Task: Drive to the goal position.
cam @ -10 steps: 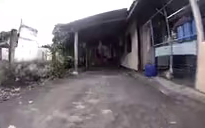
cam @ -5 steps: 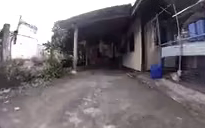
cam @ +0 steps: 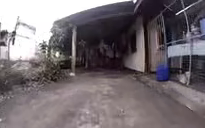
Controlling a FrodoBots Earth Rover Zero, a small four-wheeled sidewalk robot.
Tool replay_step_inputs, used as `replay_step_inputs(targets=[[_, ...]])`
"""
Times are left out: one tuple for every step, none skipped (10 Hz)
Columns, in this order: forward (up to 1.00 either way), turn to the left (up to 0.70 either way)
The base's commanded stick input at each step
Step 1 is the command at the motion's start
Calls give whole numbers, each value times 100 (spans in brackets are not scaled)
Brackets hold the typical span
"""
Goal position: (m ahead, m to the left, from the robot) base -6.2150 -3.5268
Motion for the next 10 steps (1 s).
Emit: replay_step_inputs(targets=[[70, 0], [70, 0], [70, 0], [70, 0], [70, 0], [70, 0], [70, 0], [0, 0], [0, 0], [0, 0]])
